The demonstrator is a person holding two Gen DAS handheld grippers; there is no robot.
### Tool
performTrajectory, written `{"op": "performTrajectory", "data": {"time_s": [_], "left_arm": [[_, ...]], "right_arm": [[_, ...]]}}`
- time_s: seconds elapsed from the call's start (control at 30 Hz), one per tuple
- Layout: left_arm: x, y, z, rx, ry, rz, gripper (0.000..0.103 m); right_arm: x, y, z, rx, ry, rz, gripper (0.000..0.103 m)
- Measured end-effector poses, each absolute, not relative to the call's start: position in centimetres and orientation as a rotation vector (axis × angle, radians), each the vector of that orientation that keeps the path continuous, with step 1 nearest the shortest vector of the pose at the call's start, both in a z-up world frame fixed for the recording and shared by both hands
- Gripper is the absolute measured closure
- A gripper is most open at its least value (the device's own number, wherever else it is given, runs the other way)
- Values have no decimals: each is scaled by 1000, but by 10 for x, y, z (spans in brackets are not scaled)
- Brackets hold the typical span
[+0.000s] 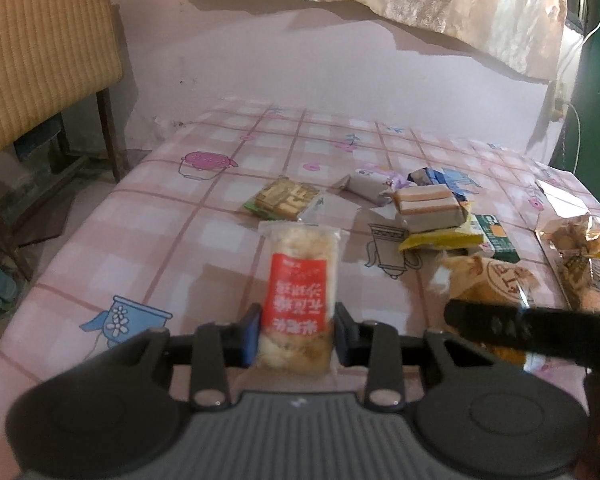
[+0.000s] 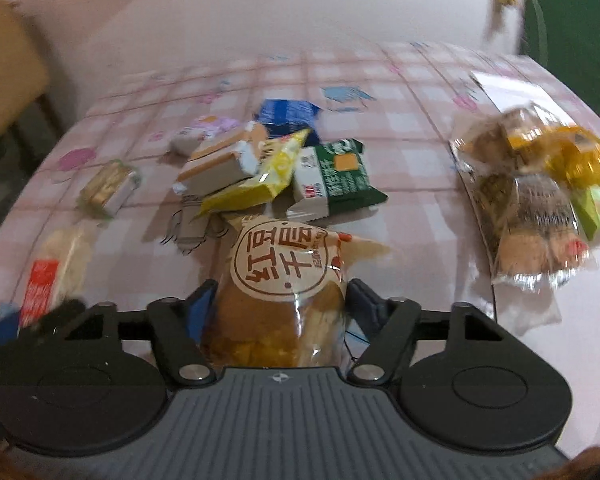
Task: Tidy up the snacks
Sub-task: 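Grasp the red-label rice cracker bag with the left tool while the right tool grasps the round bread bun, then carry the rice cracker bag and bread bun with both tools over the white box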
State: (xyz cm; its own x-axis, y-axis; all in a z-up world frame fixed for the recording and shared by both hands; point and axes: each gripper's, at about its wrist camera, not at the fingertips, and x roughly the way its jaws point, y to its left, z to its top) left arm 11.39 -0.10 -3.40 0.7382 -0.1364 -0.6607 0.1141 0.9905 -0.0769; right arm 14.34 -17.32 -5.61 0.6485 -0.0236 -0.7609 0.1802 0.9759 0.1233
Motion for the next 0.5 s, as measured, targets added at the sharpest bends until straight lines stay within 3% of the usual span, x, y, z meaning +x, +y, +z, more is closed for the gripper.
{"op": "performTrajectory", "data": {"time_s": [0.5], "left_arm": [[71,-25,-7,-34,689,-193,69]], "right_arm": [[75,-205,-11,65,736,-12,30]]}}
